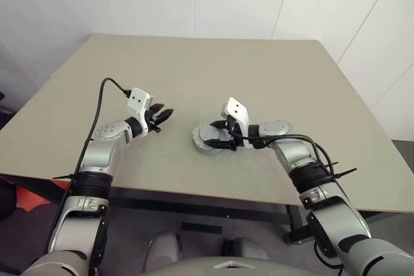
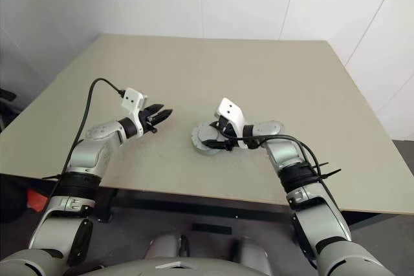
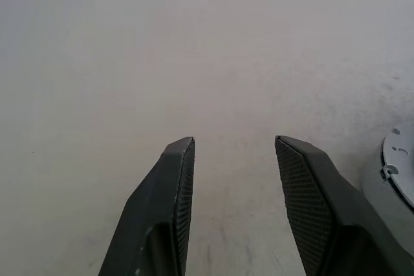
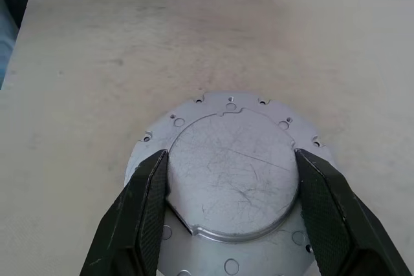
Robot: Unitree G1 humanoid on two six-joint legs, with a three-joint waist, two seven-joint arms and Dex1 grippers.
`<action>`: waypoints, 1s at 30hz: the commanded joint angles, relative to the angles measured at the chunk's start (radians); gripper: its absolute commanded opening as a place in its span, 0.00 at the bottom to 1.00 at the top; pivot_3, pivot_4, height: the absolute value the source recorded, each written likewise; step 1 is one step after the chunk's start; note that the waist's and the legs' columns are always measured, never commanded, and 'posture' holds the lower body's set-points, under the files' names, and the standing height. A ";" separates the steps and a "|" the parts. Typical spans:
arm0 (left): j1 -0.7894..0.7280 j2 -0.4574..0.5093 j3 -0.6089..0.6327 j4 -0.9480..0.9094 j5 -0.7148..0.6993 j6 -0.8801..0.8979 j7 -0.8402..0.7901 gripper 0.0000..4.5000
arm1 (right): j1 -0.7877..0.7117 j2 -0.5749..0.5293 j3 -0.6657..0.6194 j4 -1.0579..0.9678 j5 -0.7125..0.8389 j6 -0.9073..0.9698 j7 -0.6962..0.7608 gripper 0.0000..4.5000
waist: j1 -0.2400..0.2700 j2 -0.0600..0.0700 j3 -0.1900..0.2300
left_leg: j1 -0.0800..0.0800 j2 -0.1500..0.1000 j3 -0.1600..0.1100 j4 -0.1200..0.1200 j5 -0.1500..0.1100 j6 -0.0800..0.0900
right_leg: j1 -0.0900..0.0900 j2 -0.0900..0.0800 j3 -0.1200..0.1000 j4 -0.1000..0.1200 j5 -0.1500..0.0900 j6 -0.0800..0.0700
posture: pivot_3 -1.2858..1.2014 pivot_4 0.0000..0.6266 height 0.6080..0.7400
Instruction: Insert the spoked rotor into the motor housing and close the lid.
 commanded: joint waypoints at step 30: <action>-0.010 0.000 0.006 -0.023 -0.003 -0.012 0.000 0.46 | -0.033 -0.003 0.016 0.041 -0.026 -0.014 -0.065 0.66 | -0.004 0.000 0.000 | 0.004 0.000 0.000 0.000 0.001 -0.001 | 0.002 0.000 0.000 0.001 -0.001 0.002 | 0.52 0.00 1.00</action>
